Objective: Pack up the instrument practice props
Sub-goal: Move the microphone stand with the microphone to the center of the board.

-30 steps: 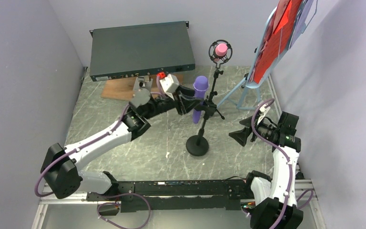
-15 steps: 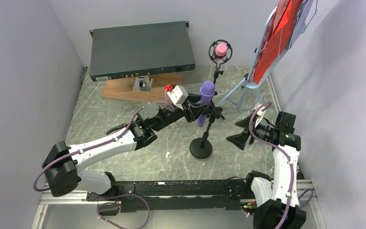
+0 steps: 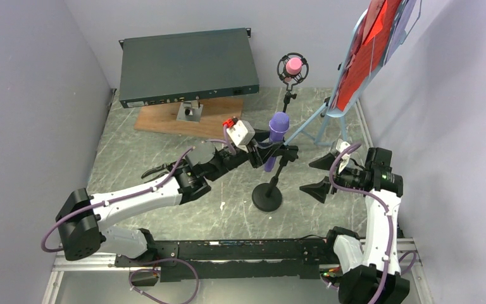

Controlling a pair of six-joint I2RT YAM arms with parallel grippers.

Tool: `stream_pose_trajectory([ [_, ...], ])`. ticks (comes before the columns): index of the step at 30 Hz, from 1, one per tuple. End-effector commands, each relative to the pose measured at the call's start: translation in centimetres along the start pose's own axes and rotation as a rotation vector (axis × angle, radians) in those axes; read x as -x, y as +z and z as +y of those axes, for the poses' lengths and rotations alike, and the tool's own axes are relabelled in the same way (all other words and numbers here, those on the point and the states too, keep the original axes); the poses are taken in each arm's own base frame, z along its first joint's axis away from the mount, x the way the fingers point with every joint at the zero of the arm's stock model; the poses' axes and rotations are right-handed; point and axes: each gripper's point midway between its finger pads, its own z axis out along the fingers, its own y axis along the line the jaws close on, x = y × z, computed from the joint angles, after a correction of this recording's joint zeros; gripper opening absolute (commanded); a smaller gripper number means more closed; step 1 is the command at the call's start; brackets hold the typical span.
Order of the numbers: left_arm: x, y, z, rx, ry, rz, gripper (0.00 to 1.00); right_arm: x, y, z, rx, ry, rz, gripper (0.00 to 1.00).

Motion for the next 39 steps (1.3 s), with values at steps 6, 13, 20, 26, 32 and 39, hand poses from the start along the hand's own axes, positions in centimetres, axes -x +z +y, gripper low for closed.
stream_pose_trajectory([
  [6, 0.3, -0.8, 1.8, 0.126, -0.034, 0.038, 0.24, 2.6, 0.6, 1.1, 0.103, -0.188, 0.007, 0.99],
  [13, 0.3, -0.7, 1.8, 0.136, -0.067, 0.059, 0.35, 4.4, 1.4, 0.7, 0.126, -0.235, 0.038, 0.99],
  [20, 0.0, -1.2, 0.7, 0.085, -0.091, 0.105, 0.52, 8.4, 1.6, -0.5, 0.091, -0.295, 0.027, 0.99],
  [26, -0.2, -2.3, -0.1, 0.040, -0.084, 0.107, 0.67, 10.9, 2.7, -1.0, 0.091, -0.290, -0.009, 0.99],
  [32, -0.2, -2.8, -0.1, 0.041, -0.088, 0.107, 0.67, 10.4, 4.9, 1.3, 0.196, -0.283, -0.008, 0.99],
  [39, 0.2, -2.9, -0.2, 0.040, -0.109, 0.086, 0.61, 11.3, 6.1, 1.9, 0.243, -0.295, -0.008, 0.99],
])
